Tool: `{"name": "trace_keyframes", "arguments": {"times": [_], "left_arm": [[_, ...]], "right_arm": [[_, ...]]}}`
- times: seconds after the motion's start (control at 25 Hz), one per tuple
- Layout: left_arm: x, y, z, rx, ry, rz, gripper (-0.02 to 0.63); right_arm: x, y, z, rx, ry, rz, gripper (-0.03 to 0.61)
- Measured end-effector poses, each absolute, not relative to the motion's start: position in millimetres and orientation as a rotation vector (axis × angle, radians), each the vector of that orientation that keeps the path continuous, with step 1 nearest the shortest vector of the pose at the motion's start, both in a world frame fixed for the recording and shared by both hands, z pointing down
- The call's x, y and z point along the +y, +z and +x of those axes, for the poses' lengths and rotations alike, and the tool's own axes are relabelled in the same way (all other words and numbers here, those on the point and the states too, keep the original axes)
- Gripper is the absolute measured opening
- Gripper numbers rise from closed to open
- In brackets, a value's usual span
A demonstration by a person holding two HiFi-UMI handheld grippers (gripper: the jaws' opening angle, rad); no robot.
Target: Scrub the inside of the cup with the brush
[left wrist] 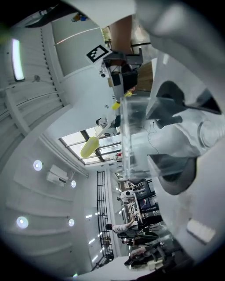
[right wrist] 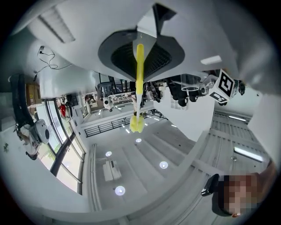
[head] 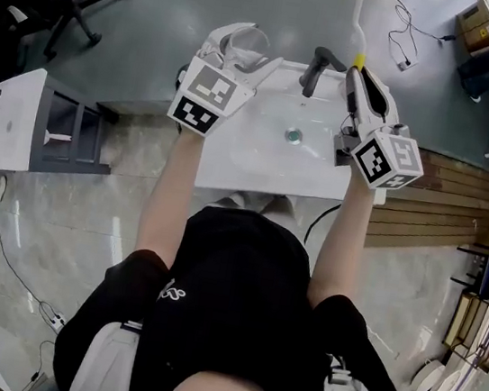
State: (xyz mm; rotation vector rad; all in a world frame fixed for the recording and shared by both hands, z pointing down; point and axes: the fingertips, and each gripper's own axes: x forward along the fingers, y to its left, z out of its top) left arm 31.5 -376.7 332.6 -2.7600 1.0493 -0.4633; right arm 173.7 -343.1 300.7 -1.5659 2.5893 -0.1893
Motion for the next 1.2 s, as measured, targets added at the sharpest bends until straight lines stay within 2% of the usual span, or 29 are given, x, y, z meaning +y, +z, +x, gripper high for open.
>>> {"name": "trace_keyframes", "arguments": {"times": [0.48,1.2], "left_arm": [[-364.4,328.8,35.3,1.235,-0.240,-2.890,0.272],[-345.5,341.9,51.9,1.170,-0.265,-2.935,0.272]], "right_arm": [[-350.2,296.6,163.2,2.490,-0.198,-1.610,0.049],[-335.1,320.0,157.6,2.473,-0.222,-1.638,0.049]]}}
